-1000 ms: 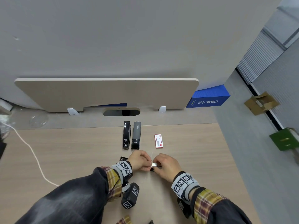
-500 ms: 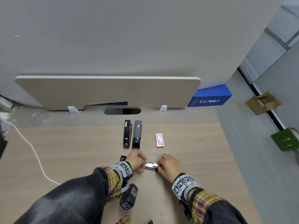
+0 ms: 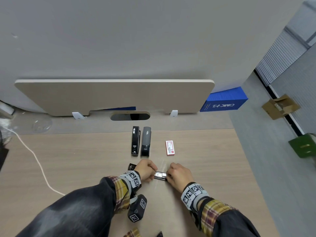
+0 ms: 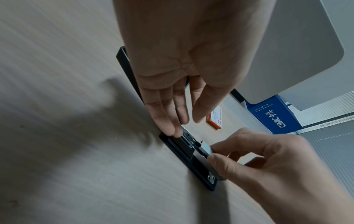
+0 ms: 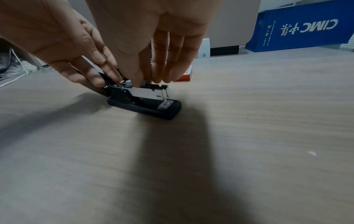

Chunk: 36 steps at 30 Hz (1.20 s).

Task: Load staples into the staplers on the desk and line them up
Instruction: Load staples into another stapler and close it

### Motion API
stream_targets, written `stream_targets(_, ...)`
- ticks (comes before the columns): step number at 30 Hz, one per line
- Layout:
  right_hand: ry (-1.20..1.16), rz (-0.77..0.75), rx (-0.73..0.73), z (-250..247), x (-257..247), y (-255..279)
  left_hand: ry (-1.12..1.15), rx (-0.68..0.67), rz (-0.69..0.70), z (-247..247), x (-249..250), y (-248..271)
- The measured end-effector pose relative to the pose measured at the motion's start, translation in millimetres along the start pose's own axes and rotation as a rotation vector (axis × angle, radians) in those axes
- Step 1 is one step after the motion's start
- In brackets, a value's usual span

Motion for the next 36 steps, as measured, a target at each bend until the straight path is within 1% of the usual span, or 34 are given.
stream_targets(7,-0.031,-0.027,-0.023,1.8,-6.1,0.0,0.011,0.01,-0.011,0.7,-0.5,0.1)
stream_targets(10,-0.001,-0.007,-0.067,7.9,-8.0,-0.7,0.013,0.009,-0.011,0.8,-0.7,-0.5)
stream_targets(15,0.019,0.003,-0.032,8.0,-7.2,-2.8,0.018,0.021,-0.012,0.7,-0.9,0.2)
stream_targets(20,-0.036,0.014,-0.082,4.2,-4.6,-0.8,0.027,0.025,-0.009,0.9,0.5,1.5)
stream_targets(22,-0.059,0.011,-0.073,2.1,-3.2,1.8,0.026,0.022,-0.009,0.8,0.6,1.8)
stream_targets(26,-0.066,-0.097,0.005,-4.1,-12.8,7.8,0.026,0.025,0.0,1.1,-0.6,0.1)
stream_targets(29,-0.053,-0.189,0.005,-3.1,-24.9,6.6,0.031,0.024,0.007,1.4,-0.2,0.4)
stream_targets(31,-0.041,-0.205,-0.017,0.9,-27.8,3.6,0.031,0.022,0.012,1.3,0.9,1.5)
stream_targets(36,-0.016,-0.168,-0.065,6.1,-22.3,1.5,0.022,0.033,0.018,0.4,0.3,2.4)
Point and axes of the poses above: each hand's wrist, its own y-axis away from the middle knuckle, its own z-axis out of the palm, x = y × z, the point moved 8 cm from there along -y, towards the middle knuckle, and after that the axes turned 15 degrees about -x, right-handed, at the moved point
